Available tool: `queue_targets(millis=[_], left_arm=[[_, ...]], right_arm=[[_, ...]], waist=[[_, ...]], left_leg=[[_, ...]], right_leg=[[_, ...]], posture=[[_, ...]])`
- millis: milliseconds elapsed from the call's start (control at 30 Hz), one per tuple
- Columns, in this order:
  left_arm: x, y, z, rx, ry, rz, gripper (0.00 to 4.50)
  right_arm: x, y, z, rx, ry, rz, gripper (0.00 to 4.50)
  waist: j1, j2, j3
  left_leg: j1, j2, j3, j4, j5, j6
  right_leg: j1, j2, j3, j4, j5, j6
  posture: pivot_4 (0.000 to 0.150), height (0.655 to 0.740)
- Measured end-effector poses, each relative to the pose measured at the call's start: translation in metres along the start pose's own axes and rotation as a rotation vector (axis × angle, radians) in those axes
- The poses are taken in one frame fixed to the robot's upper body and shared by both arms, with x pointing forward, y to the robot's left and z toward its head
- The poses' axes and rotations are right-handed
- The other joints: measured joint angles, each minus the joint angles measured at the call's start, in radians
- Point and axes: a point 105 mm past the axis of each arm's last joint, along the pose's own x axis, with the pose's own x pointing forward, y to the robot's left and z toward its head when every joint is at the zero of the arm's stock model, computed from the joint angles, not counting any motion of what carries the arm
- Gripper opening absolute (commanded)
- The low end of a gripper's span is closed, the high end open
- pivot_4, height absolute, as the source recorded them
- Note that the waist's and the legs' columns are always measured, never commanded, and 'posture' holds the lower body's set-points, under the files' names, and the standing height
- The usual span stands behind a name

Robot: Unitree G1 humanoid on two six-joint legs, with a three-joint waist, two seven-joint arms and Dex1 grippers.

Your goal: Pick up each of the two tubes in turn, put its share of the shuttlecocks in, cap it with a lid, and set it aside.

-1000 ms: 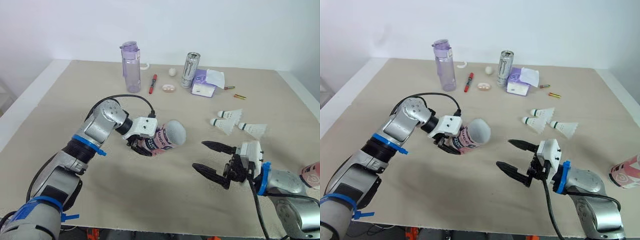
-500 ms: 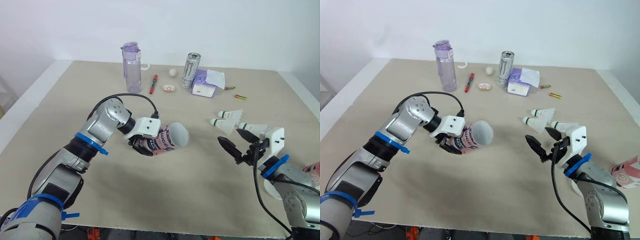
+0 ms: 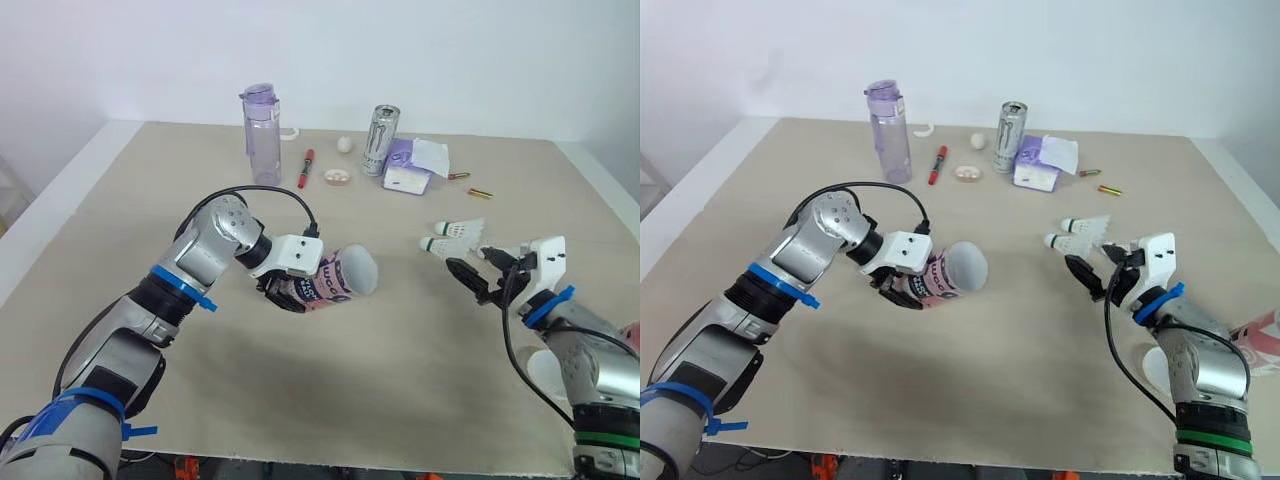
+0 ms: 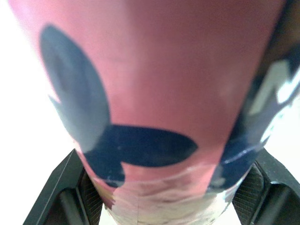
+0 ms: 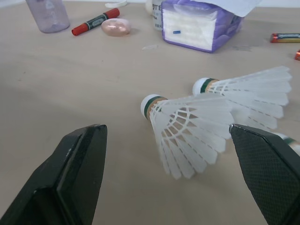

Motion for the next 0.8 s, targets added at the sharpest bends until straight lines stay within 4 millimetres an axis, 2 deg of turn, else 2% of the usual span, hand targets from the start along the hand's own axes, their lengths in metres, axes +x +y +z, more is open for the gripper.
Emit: queue_targets(millis=[267, 300, 367, 400, 433, 467, 533, 633, 667, 733, 800], left_arm=[[0.0, 0.0, 0.0, -0.001, 0.001, 0.005, 3.07], [0.0, 0.0, 0.0, -0.007, 0.002, 0.007, 3.06], [0.0, 0.0, 0.0, -0.008, 0.001, 0.009, 3.06], [0.0, -0.001, -0.001, -0.009, 0.0, 0.011, 3.06], [0.0, -0.001, -0.001, -0.01, 0.0, 0.011, 3.06], [0.0, -0.001, -0.001, -0.011, 0.001, 0.012, 3.06], [0.0, 0.0, -0.001, -0.012, 0.0, 0.014, 3.06], [0.001, 0.0, 0.0, -0.014, -0.005, 0.018, 3.06], [0.001, 0.0, 0.0, -0.015, -0.006, 0.018, 3.06], [0.001, 0.0, 0.0, -0.017, -0.007, 0.02, 3.06], [0.001, 0.0, -0.001, -0.018, -0.008, 0.021, 3.06]], right_arm=[[0.01, 0.006, -0.004, 0.017, 0.03, 0.05, 4.5], [0.016, 0.009, -0.006, 0.023, 0.042, 0.065, 4.08], [0.018, 0.009, -0.007, 0.028, 0.046, 0.065, 3.79], [0.019, 0.008, -0.007, 0.03, 0.049, 0.063, 3.29], [0.02, 0.008, -0.007, 0.03, 0.049, 0.063, 3.03], [0.023, 0.007, -0.006, 0.028, 0.051, 0.061, 2.48], [0.027, 0.008, -0.003, 0.025, 0.048, 0.067, 2.06], [0.034, 0.009, -0.005, 0.024, 0.063, 0.071, 1.1], [0.034, 0.008, -0.006, 0.025, 0.068, 0.069, 0.6], [0.036, 0.009, -0.007, 0.024, 0.073, 0.069, 0.13], [0.037, 0.01, -0.007, 0.022, 0.075, 0.071, 0.13]], waist=[[0.0, 0.0, 0.0], [-0.001, 0.0, 0.0], [-0.001, 0.0, 0.0], [-0.001, 0.0, 0.0], [-0.001, 0.0, 0.0], [-0.001, 0.0, 0.0], [-0.001, 0.001, 0.0], [-0.001, 0.001, 0.0], [-0.001, 0.001, 0.0], [-0.001, 0.001, 0.0], [-0.001, 0.001, 0.0]], left_leg=[[0.0, 0.0, 0.0, 0.0, 0.0, 0.0], [0.0, 0.0, 0.0, 0.0, 0.0, 0.0], [0.0, 0.0, 0.0, 0.0, 0.0, 0.0], [0.0, 0.0, 0.0, 0.0, 0.0, 0.0], [0.0, 0.0, 0.0, 0.0, 0.0, 0.0], [0.0, 0.0, 0.0, 0.0, 0.0, 0.0], [0.0, 0.0, 0.0, 0.0, 0.0, 0.0], [0.0, 0.0, 0.0, 0.0, 0.0, 0.0], [0.0, 0.0, 0.0, 0.0, 0.0, 0.0], [0.0, 0.0, 0.0, 0.0, 0.0, 0.0], [0.0, -0.001, 0.0, 0.0, 0.0, 0.0]], right_leg=[[0.0, 0.0, 0.0, 0.0, 0.0, 0.0], [0.0, 0.0, 0.0, 0.0, 0.0, 0.0], [0.0, 0.0, 0.0, 0.0, 0.0, 0.0], [0.0, 0.0, 0.0, 0.0, 0.0, 0.0], [0.0, 0.0, 0.0, 0.0, 0.0, 0.0], [0.0, 0.0, 0.0, 0.0, 0.0, 0.0], [0.0, 0.0, 0.0, 0.0, 0.0, 0.001], [0.0, 0.0, 0.0, 0.0, 0.001, 0.0], [0.0, 0.0, 0.001, 0.0, 0.001, 0.0], [0.0, 0.0, 0.001, 0.0, 0.001, 0.0], [0.0, 0.0, 0.001, 0.0, 0.001, 0.0]], posture=[[0.15, 0.74], [0.15, 0.74], [0.15, 0.74], [0.15, 0.74], [0.15, 0.74], [0.15, 0.74], [0.15, 0.74], [0.15, 0.74], [0.15, 0.74], [0.15, 0.74], [0.15, 0.74]])
